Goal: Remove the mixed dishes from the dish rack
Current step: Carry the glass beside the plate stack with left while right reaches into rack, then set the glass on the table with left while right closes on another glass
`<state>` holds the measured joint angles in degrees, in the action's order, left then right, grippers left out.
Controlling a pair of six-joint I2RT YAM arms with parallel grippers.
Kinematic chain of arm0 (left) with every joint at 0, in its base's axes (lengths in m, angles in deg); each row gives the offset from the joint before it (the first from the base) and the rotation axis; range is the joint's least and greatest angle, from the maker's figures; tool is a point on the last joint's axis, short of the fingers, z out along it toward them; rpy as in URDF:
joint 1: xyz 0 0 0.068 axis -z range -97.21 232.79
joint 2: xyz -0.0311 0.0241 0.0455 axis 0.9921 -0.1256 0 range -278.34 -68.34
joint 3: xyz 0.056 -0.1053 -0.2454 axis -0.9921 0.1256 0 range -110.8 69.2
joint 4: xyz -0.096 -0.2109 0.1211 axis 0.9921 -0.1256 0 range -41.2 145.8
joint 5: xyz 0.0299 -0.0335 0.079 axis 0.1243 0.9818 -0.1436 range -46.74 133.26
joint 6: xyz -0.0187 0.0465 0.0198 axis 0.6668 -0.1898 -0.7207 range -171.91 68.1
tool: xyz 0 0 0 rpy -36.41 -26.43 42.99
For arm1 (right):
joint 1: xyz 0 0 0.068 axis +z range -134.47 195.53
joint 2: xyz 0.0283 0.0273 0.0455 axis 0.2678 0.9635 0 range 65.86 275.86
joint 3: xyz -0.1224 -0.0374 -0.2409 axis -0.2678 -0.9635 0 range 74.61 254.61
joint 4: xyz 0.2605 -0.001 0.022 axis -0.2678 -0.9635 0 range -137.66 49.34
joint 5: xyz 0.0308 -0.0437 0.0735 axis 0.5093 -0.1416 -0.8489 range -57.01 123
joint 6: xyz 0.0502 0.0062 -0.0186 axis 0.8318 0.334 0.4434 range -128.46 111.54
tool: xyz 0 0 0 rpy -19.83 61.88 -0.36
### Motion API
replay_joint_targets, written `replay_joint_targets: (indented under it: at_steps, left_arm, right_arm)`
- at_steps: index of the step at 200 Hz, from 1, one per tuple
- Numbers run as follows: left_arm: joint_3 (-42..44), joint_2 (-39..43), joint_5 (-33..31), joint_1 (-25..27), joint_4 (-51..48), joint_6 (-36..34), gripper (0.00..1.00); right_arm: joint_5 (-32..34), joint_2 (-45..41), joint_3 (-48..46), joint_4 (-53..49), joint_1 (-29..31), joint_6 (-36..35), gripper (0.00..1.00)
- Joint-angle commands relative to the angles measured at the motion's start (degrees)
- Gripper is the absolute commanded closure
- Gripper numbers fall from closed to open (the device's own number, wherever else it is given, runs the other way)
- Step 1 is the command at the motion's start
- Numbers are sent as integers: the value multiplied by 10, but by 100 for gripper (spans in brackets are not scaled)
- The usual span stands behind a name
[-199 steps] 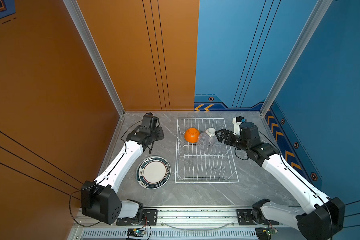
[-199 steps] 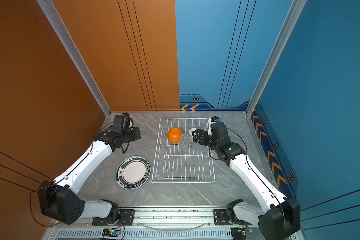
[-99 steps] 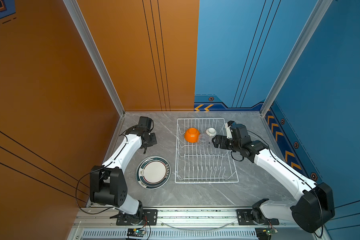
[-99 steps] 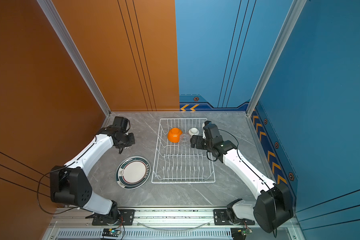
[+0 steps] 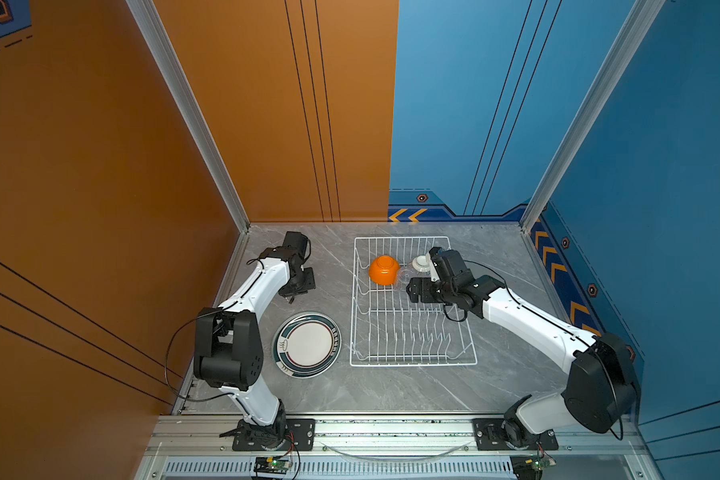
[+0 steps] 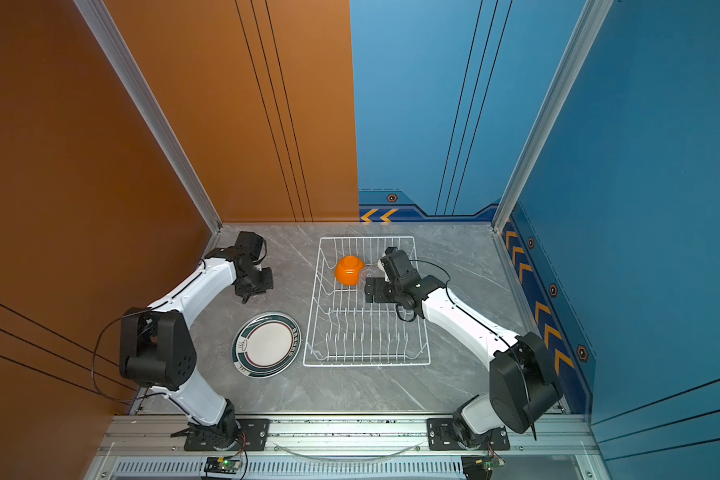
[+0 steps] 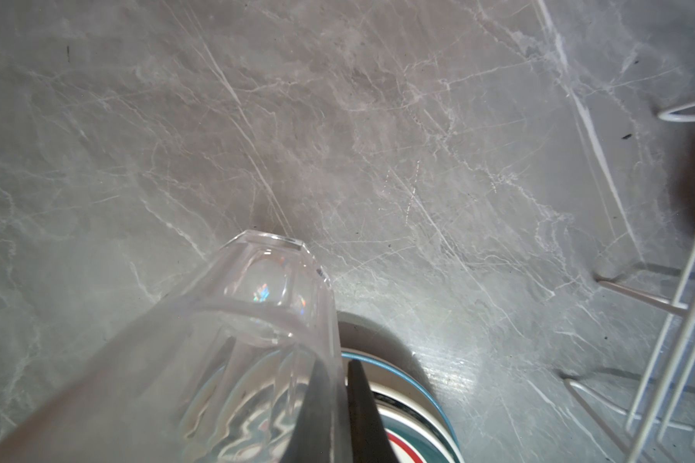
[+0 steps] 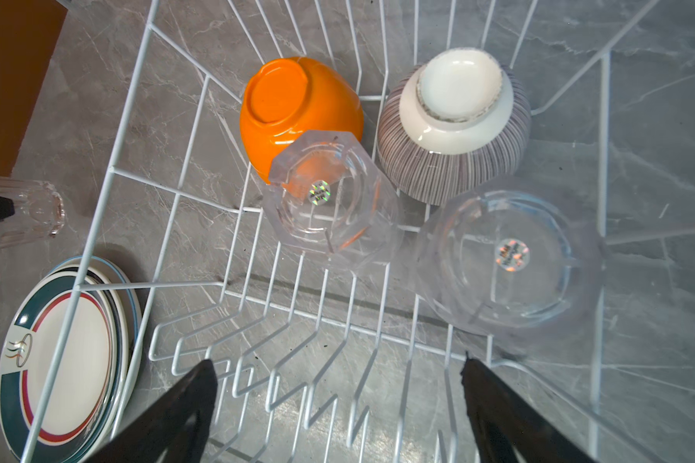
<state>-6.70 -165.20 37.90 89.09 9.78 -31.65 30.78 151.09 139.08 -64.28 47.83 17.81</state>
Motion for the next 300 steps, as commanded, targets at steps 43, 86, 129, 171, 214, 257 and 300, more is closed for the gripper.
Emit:
replay_joint_targets:
  at_steps: [43,86,129,171,214,257,300]
  left_arm:
    - [-39,-51,6,-5,-15,-15,91]
    - [-44,-66,16,0,-15,-17,63]
    - [-38,-18,1,20,-15,-16,18]
    - [-32,73,-11,45,-14,-7,2]
    - [3,162,-16,83,11,10,2]
    - [51,217,12,104,33,26,2]
    - [88,237,18,132,48,36,2]
  right_arm:
    - [38,59,63,-14,18,-19,4]
    - [57,98,98,-30,20,-32,4]
    - [60,129,116,-35,17,-37,4]
    - [66,164,146,-42,14,-36,9]
    - [94,204,186,-69,14,-37,22]
    - [105,222,203,-71,11,-36,23]
    - [106,247,221,-79,6,-34,27]
